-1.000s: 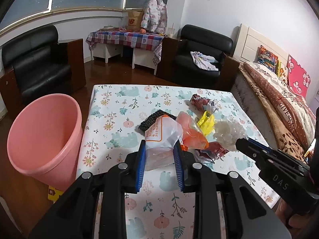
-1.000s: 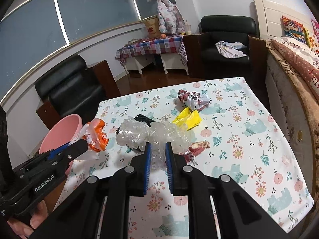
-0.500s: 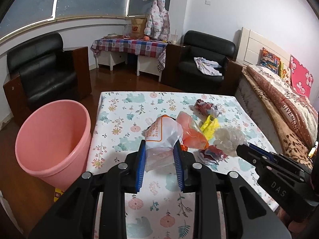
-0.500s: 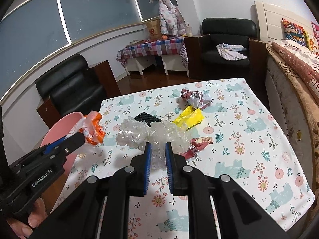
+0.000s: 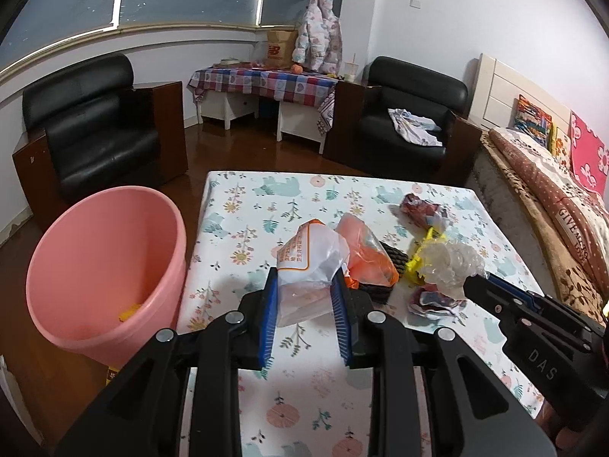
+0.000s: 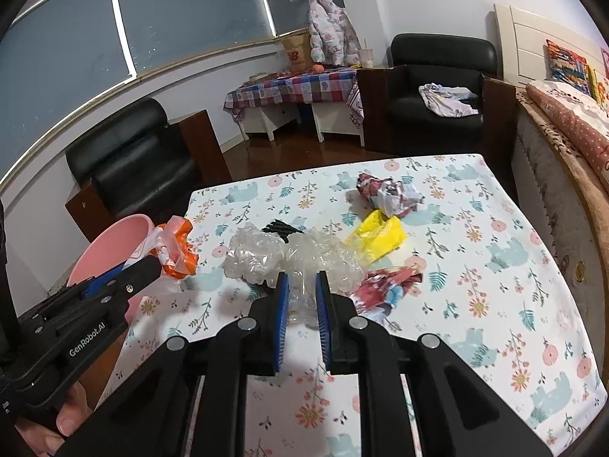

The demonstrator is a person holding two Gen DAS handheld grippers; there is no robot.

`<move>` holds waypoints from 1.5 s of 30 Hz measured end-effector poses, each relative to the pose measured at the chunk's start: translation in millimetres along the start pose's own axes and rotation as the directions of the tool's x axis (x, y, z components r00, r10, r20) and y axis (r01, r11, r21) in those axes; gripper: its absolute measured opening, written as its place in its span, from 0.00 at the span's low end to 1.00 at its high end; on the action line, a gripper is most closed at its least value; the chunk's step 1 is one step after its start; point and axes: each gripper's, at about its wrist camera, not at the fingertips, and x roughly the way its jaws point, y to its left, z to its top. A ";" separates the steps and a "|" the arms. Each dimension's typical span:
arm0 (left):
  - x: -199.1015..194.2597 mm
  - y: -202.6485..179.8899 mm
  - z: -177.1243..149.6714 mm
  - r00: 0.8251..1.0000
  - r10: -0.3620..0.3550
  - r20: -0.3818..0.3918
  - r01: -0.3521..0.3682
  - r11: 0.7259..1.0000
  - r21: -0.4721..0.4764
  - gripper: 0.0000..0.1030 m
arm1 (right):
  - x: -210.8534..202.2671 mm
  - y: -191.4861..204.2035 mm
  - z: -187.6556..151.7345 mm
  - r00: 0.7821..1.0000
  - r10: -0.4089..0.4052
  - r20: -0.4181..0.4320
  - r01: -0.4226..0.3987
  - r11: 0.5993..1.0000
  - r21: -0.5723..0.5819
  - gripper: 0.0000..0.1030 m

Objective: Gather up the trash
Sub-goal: 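Lift the bag and bubble wrap and carry both over the pink bucket, then open the left tool over the bucket while the right tool releases the bubble wrap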

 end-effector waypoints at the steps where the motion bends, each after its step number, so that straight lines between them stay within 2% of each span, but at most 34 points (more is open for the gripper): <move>1: 0.1 1.9 0.4 1.000 0.003 0.002 -0.003 1.000 -0.004 0.26 | 2.6 2.1 0.8 1.000 0.003 -0.003 -0.003 1.000 -0.004 0.13; 9: -0.7 21.2 7.7 0.999 0.023 0.025 -0.022 0.998 -0.052 0.26 | 13.6 14.9 8.0 1.000 0.014 -0.007 -0.014 0.999 -0.035 0.13; 16: -8.3 40.5 13.4 0.995 0.069 0.066 -0.063 0.994 -0.088 0.26 | 18.7 26.2 15.1 0.999 0.036 0.004 -0.035 0.998 -0.049 0.13; 27: -14.5 74.6 15.4 0.987 0.144 0.072 -0.131 0.977 -0.168 0.26 | 31.5 61.1 28.8 0.995 0.097 0.005 -0.096 0.991 -0.097 0.13; 36: -24.6 99.7 16.6 0.973 0.213 0.086 -0.191 0.958 -0.212 0.26 | 42.7 99.3 35.9 0.988 0.153 0.002 -0.150 0.973 -0.173 0.13; 45: -34.4 133.2 13.7 0.950 0.304 0.069 -0.276 0.923 -0.270 0.26 | 60.4 140.7 41.8 0.976 0.216 -0.028 -0.216 0.950 -0.227 0.13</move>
